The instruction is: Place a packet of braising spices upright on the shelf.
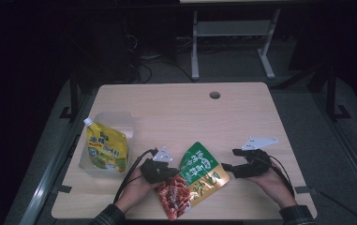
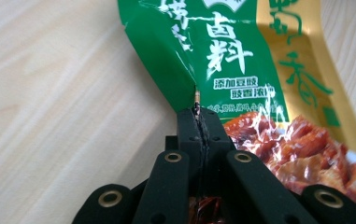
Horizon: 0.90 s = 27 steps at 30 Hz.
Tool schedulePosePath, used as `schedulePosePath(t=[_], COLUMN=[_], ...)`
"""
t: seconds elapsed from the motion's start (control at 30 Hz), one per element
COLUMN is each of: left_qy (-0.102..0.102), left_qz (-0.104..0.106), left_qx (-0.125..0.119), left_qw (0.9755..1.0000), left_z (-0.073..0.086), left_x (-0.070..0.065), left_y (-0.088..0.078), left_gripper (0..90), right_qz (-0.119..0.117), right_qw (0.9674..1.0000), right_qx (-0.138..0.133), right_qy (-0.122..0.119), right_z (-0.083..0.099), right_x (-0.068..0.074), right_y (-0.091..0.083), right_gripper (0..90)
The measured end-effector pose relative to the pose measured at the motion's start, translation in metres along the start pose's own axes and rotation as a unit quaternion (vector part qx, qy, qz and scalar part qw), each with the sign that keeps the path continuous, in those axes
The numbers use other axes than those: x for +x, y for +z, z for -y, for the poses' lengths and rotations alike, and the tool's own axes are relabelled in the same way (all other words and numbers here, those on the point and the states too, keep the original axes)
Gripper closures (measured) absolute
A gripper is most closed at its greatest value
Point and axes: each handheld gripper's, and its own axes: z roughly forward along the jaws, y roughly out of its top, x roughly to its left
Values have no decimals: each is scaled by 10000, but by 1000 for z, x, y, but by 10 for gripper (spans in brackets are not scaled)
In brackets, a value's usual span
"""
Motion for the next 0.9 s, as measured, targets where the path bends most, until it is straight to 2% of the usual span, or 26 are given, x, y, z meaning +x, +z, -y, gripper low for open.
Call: schedulePosePath(t=[0.1, 0.17, 0.2, 0.23, 0.27, 0.4, 0.53, 0.57, 0.6, 0.73, 0.9], left_qy=[-65, -170, -170, -173, -276, -296, -408, -408, -465, -513, -523], left_qz=[-111, -203, -203, -276, -308, -422, -449, -449, -408, -383, -335], left_qx=[-131, -311, -311, -393, -532, -763, -1052, -1052, -1198, -1386, -1515], left_qw=[9998, 9992, 9992, 9987, 9977, 9958, 9926, 9926, 9909, 9883, 9865], left_z=[-2, -4, -4, -7, -9, -14, -19, -19, -22, -26, -29], left_x=[3, 5, 5, 7, 7, 10, 12, 12, 12, 10, 8], left_y=[-8, -14, -14, -22, -25, -39, -50, -50, -54, -60, -64], left_gripper=[894, 895, 895, 895, 895, 897, 897, 897, 898, 898, 898], right_qz=[-64, -123, -123, -134, -178, -251, -316, -358, -421, -653, -926], right_qw=[10000, 9999, 9999, 9998, 9997, 9993, 9991, 9990, 9986, 9975, 9954], right_qx=[-47, -48, -48, -101, -120, -207, -179, -179, -193, -171, -209], right_qy=[13, 60, 60, 80, 131, 176, 207, 218, 260, 216, 161], right_z=[0, -1, -1, -1, -2, -2, -1, -1, 0, -2, -8], right_x=[0, 1, 1, 1, 2, 1, 1, 1, 1, 5, 13], right_y=[-1, -2, -2, -4, -5, -7, -5, -4, -2, 5, 16], right_gripper=[250, 247, 247, 247, 247, 247, 240, 236, 234, 218, 212])
